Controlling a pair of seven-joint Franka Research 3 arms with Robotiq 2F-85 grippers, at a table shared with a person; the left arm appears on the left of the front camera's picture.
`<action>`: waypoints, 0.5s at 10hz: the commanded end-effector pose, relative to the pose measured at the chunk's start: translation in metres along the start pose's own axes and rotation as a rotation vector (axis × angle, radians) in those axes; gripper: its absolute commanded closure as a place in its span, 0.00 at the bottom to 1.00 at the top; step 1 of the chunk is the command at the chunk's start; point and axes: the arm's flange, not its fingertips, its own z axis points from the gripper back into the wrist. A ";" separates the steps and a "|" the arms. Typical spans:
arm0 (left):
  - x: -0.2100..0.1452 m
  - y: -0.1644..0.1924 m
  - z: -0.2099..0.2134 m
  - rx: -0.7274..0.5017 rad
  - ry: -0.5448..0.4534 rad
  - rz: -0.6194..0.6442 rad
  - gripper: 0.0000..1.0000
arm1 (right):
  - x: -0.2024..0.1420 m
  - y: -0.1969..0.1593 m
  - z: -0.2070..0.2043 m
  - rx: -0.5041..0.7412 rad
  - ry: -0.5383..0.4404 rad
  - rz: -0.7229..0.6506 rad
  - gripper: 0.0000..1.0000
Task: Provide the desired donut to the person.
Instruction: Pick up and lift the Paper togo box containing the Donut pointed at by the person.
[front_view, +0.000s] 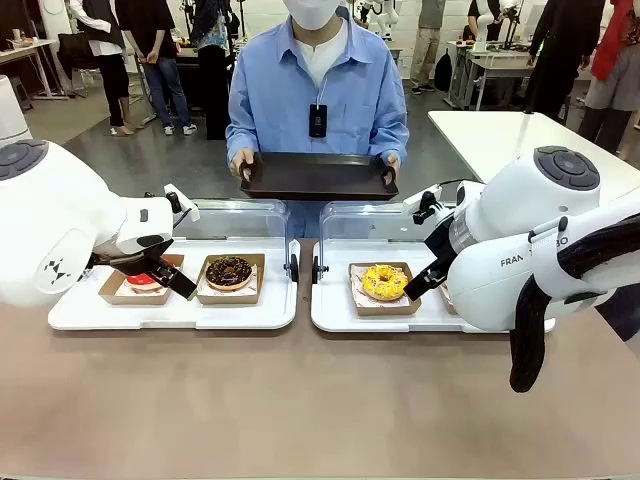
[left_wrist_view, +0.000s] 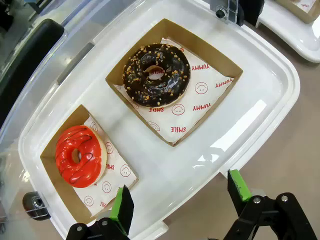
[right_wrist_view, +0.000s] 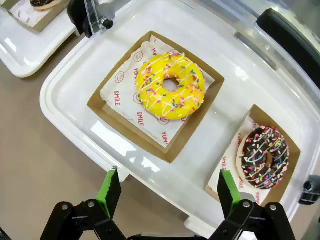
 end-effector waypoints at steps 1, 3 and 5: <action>0.000 0.000 0.000 0.000 0.000 0.000 0.00 | 0.000 0.000 0.000 0.000 0.000 0.000 0.00; 0.000 0.000 0.000 0.000 0.000 0.000 0.00 | 0.000 0.000 0.000 0.000 0.000 0.000 0.00; 0.000 0.000 0.000 0.000 0.000 0.000 0.00 | 0.000 0.000 0.000 0.000 0.000 0.000 0.00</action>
